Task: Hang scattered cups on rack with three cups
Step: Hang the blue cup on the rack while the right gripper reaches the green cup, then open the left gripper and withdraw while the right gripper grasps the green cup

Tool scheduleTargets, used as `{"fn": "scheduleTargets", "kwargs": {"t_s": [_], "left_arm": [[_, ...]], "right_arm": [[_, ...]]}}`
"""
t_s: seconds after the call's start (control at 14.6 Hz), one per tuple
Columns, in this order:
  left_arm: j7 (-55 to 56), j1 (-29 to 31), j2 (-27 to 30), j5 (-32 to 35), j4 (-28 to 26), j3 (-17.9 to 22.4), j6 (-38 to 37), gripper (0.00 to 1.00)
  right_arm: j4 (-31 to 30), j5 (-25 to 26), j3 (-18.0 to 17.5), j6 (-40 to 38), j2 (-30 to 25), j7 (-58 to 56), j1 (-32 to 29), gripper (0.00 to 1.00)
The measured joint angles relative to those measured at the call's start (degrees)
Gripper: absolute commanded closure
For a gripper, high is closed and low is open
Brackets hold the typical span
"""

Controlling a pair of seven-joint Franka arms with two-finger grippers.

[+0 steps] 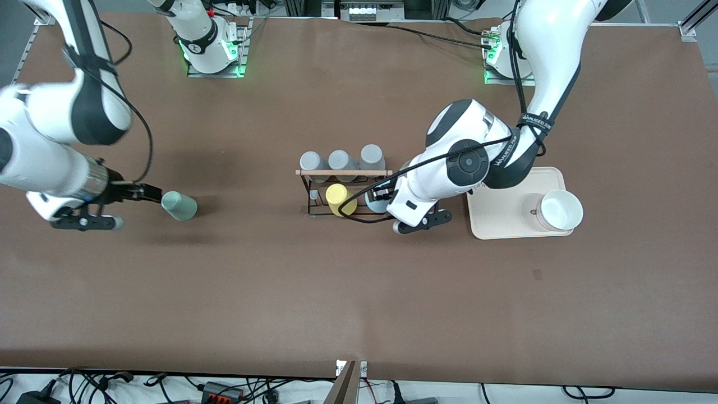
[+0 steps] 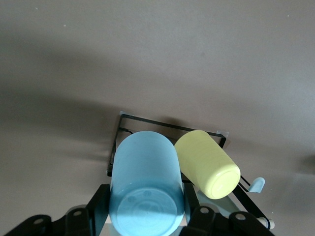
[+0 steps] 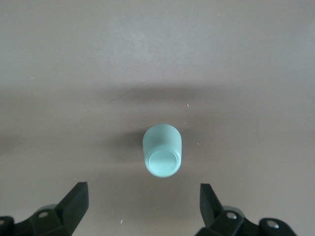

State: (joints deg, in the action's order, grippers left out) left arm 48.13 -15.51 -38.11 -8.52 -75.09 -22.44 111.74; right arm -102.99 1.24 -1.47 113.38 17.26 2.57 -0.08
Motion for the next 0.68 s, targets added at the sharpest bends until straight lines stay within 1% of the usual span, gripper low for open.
{"fn": "scheduleTargets", "kwargs": {"t_s": [0.14, 0.27, 0.34, 0.41, 0.48, 0.62, 0.68], "left_arm": [[0.0, -0.66, -0.6, 0.51, 0.0, 0.0, 1.76, 0.92], [0.05, -1.13, -1.5, 3.19, -0.01, 0.02, 2.5, 0.82], [0.05, -1.33, -2.03, 4.91, 0.0, 0.02, 2.64, 0.68], [0.06, -1.57, -2.51, 6.49, 0.0, 0.0, 2.86, 0.38], [0.06, -1.81, -2.85, 7.44, 0.01, -0.01, 3.07, 0.0], [-0.03, -2.17, -3.21, 9.02, 0.01, -0.01, 3.23, 0.0], [-0.03, -2.17, -3.25, 9.61, 0.01, 0.02, 3.23, 0.0]], "right_arm": [[-2.39, 0.0, -0.03, 2.42, 1.27, -0.19, 0.01, 0.0], [-4.21, 0.0, -0.03, 6.34, 2.72, -0.29, 0.01, 0.0], [-5.64, 0.01, -0.03, 9.19, 3.36, -0.32, 0.0, 0.0], [-7.35, 0.02, -0.02, 11.97, 3.79, -0.35, -0.01, 0.0], [-9.16, 0.02, -0.01, 14.59, 4.06, -0.37, -0.04, 0.0], [-12.52, 0.04, -0.01, 19.08, 4.17, -0.5, -0.07, 0.0], [-13.39, 0.05, -0.01, 20.0, 4.17, -0.65, -0.07, 0.0]]}}
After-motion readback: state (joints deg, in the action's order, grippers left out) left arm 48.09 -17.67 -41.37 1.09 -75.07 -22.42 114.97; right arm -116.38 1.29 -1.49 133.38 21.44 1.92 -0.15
